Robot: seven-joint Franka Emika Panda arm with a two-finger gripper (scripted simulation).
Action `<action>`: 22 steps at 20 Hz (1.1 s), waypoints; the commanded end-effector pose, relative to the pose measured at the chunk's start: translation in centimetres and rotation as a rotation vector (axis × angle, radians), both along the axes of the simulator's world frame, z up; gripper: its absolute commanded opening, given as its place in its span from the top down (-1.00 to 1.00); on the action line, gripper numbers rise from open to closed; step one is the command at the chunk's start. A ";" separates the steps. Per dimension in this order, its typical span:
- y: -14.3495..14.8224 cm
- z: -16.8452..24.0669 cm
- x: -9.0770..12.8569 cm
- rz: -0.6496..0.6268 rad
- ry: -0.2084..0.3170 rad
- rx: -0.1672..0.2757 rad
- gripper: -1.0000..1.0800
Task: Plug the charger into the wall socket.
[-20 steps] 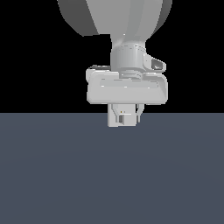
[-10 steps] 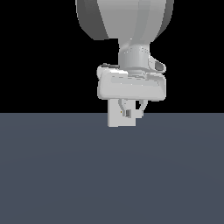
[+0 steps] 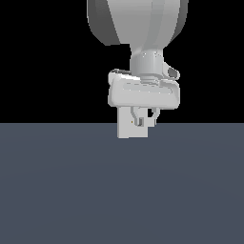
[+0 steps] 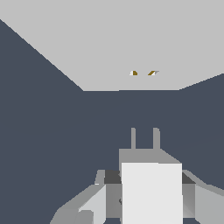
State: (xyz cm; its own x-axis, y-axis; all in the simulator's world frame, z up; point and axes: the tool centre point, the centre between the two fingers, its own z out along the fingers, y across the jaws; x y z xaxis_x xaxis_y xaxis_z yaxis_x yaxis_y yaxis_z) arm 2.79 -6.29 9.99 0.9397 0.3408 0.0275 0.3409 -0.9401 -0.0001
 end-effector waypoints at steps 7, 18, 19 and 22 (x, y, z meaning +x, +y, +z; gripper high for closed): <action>0.2 0.0 0.6 0.000 0.000 0.000 1.00; 1.4 0.0 3.8 0.000 0.000 0.000 1.00; 1.5 0.0 4.1 0.001 0.000 0.000 1.00; 1.7 0.0 4.5 0.001 0.000 0.000 1.00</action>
State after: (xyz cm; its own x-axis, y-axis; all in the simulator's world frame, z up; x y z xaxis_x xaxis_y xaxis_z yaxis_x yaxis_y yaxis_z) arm 7.03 -4.67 9.97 0.9394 0.3419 0.0271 0.3420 -0.9397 -0.0001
